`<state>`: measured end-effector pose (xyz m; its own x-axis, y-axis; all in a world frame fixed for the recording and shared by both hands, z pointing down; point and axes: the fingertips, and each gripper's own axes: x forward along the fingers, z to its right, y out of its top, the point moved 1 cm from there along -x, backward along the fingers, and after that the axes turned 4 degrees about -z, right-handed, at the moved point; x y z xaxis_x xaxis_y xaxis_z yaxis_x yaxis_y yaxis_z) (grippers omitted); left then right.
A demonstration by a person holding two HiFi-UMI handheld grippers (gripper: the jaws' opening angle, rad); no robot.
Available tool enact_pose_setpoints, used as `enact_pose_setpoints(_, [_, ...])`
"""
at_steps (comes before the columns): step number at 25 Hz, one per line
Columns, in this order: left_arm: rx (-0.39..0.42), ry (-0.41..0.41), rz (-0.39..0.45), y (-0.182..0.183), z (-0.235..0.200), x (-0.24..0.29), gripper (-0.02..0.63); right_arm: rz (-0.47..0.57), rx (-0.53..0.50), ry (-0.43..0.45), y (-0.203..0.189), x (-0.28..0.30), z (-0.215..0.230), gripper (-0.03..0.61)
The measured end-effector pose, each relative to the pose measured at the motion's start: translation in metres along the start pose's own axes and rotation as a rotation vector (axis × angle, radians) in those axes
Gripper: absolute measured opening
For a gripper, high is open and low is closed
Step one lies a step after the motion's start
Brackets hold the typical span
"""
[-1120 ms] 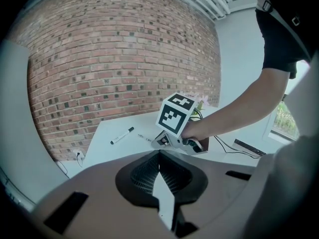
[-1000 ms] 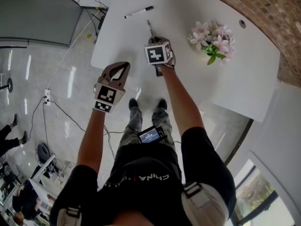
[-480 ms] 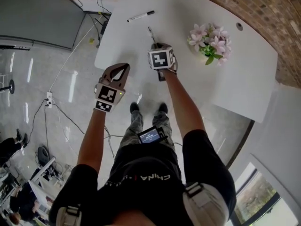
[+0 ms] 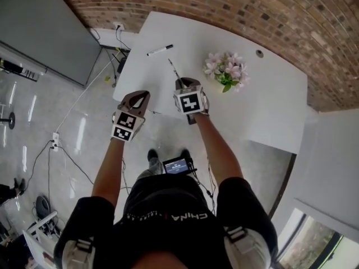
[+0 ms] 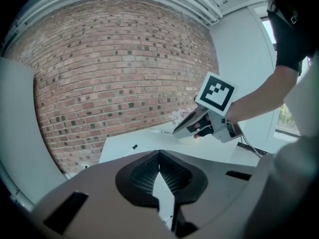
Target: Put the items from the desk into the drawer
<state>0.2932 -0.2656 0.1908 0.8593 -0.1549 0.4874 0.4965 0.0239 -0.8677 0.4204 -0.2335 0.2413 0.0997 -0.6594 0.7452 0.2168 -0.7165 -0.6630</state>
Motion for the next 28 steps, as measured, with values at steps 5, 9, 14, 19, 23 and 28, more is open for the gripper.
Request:
enact_pose_setpoints(5, [0.000,-0.001,0.015,0.007,0.023,-0.015,0.012,0.093,-0.044,-0.012,-0.005,-0.068,-0.002,0.054])
enact_pose_setpoints(9, [-0.020,-0.001,0.022,0.005,0.038,-0.025,0.012,0.131,-0.014,-0.007,-0.032,-0.106,-0.003,0.054])
enact_pose_setpoints(14, [-0.033,-0.008,0.023,0.002,0.052,-0.032,0.012,0.109,0.020,-0.011,-0.066,-0.124,-0.008,0.054])
enact_pose_setpoints(19, [-0.007,-0.007,0.029,0.012,0.057,-0.035,0.012,0.130,0.027,-0.013,-0.063,-0.134,-0.006,0.054])
enact_pose_setpoints(23, [0.003,0.000,0.031,0.014,0.061,-0.038,0.012,0.136,0.030,-0.009,-0.063,-0.138,-0.005,0.054])
enact_pose_setpoints(28, [0.009,0.006,0.023,0.014,0.066,-0.040,0.012,0.136,0.029,0.008,-0.064,-0.139,-0.011,0.054])
